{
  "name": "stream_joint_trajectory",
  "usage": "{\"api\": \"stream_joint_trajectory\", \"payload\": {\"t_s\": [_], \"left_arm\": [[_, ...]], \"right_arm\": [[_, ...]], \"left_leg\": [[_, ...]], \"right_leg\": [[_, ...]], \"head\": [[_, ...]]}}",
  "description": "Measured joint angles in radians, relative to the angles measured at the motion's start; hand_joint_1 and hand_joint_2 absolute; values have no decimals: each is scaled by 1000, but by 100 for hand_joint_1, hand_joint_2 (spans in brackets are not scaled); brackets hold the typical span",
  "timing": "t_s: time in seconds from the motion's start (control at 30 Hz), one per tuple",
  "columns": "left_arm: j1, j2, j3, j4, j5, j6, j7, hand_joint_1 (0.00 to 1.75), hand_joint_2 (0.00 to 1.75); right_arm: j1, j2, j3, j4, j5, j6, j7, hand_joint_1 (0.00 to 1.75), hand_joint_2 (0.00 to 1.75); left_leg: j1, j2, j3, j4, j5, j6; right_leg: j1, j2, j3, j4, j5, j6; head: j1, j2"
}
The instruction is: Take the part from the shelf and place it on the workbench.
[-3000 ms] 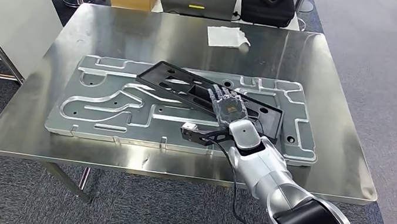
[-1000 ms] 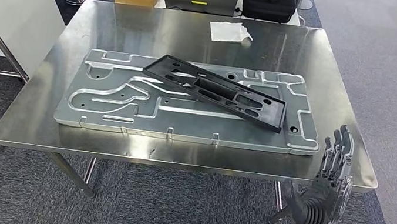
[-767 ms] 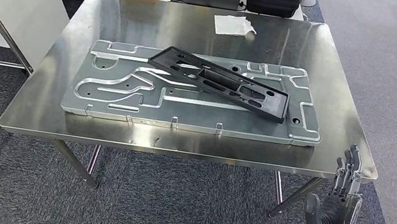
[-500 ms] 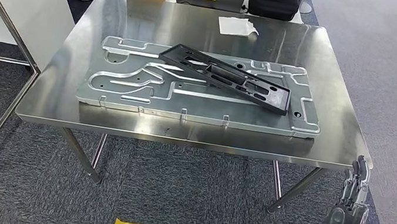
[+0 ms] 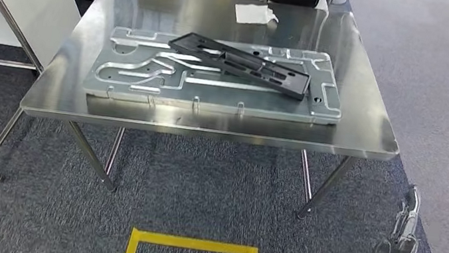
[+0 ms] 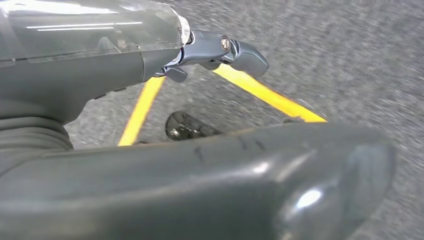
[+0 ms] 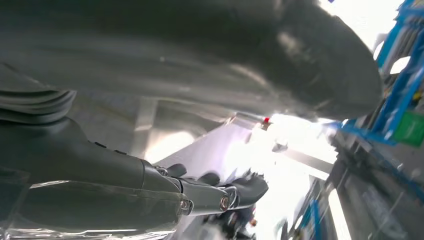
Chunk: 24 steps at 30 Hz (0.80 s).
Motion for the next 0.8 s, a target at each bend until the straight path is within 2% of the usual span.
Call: {"api": "stream_joint_trajectory", "payload": {"t_s": [0.03,0.07,0.1,0.13,0.17,0.2,0.23,0.27,0.3,0.33,0.37,0.4,0.43,0.47,0.53,0.57,0.6,0.63,0.67,0.7,0.73,0.77,0.8], "left_arm": [[0,0,1,0,0,0,0,0,0],[0,0,1,0,0,-1,0,0,0],[0,0,2,0,0,-1,0,0,0],[0,0,3,0,0,-1,-1,0,0],[0,0,4,0,0,0,-1,0,0],[-1,0,5,0,0,0,-1,0,0],[-1,0,5,0,-1,0,-2,0,0],[-1,-1,5,0,-2,-1,-3,0,0],[0,-1,5,0,-3,-2,-4,0,0],[1,-1,5,0,-4,-2,-4,0,0],[3,-2,5,0,-5,-3,-5,0,0],[5,-3,6,0,-7,-3,-5,0,0],[6,-4,6,0,-8,-4,-5,0,0],[8,-6,6,0,-9,-5,-5,0,0],[10,-6,6,0,-12,-8,-6,0,0],[12,-6,6,-1,-15,-10,-7,0,0],[14,-6,6,-1,-17,-12,-8,0,0],[16,-6,6,-1,-21,-14,-10,0,0],[18,-6,6,-1,-25,-15,-12,0,0],[20,-6,6,0,-28,-16,-14,0,0],[21,-6,6,0,-32,-17,-15,0,0],[21,-5,6,0,-36,-17,-16,0,0],[19,-5,6,0,-39,-16,-17,0,0]], "right_arm": [[1,5,-7,9,6,-10,-1,0,0],[1,8,-15,19,11,-18,-2,0,0],[1,11,-24,33,16,-26,-3,0,0],[1,13,-32,47,21,-33,-5,0,0],[1,14,-41,63,25,-39,-8,0,0],[1,14,-50,78,28,-45,-11,0,0],[0,15,-59,93,31,-49,-12,0,0],[-1,14,-68,109,32,-53,-13,0,0],[-4,14,-77,127,32,-55,-13,0,0],[-6,14,-85,144,32,-56,-14,0,0],[-7,13,-94,160,32,-57,-14,0,0],[-8,12,-100,173,32,-58,-14,0,0],[-8,10,-107,185,31,-59,-14,0,0],[-8,8,-113,196,30,-59,-13,0,0],[-10,2,-124,221,27,-59,-11,0,0],[-11,-3,-130,236,23,-57,-11,0,0],[-11,-8,-137,253,17,-53,-12,0,0],[-13,-14,-144,270,8,-46,-13,0,0],[-16,-21,-150,290,-4,-33,-15,0,0],[-21,-29,-156,310,-15,-17,-17,0,0],[-26,-37,-160,330,-19,-3,-18,0,0],[-31,-46,-165,351,-13,6,-19,0,0],[-34,-55,-167,373,5,3,-18,0,0]], "left_leg": [[1,0,-9,65,-43,-4],[2,0,-10,119,-61,-6],[3,0,1,150,-53,-8],[3,0,29,144,-26,-7],[3,0,72,107,3,-5],[2,0,132,37,12,0],[0,-1,194,-47,3,6],[-3,-1,237,-112,-15,13],[-6,-1,264,-159,-31,21],[-9,-1,269,-177,-33,29],[-9,1,260,-177,-23,39],[-8,3,251,-180,-11,48],[-7,5,239,-182,2,57],[-5,7,225,-185,17,64],[-6,9,192,-183,42,70],[-7,9,175,-181,55,70],[-7,9,158,-178,67,69],[-7,9,139,-173,78,66],[-6,8,121,-166,87,63],[-5,5,104,-158,95,58],[-6,2,89,-151,101,53],[-7,-2,77,-145,107,46],[-7,-6,69,-141,114,40]], "right_leg": [[1,-1,-17,1,13,-1],[2,-1,-35,3,26,0],[3,-2,-54,7,39,1],[4,-2,-73,11,50,3],[4,-2,-91,17,61,6],[5,-2,-107,23,71,10],[6,-3,-119,29,79,15],[7,-3,-125,32,89,20],[7,-4,-129,32,99,26],[6,-5,-130,30,109,33],[4,-5,-132,28,117,39],[2,-3,-137,32,109,45],[0,0,-146,52,79,50],[-2,3,-158,90,31,55],[-5,6,-182,211,-76,63],[-6,6,-187,267,-100,67],[-7,6,-180,301,-98,70],[-9,6,-158,303,-75,72],[-11,7,-119,270,-46,73],[-13,14,-66,208,-27,72],[-13,28,-8,131,-28,69],[-13,40,37,63,-43,64],[-11,49,64,16,-59,58]], "head": [[0,0],[0,0],[0,0],[0,0],[0,0],[0,0],[0,0],[0,0],[0,0],[0,0],[0,0],[0,0],[0,0],[1,0],[1,0],[1,0],[1,0],[1,0],[0,0],[0,0],[0,0],[0,0],[0,0]]}}
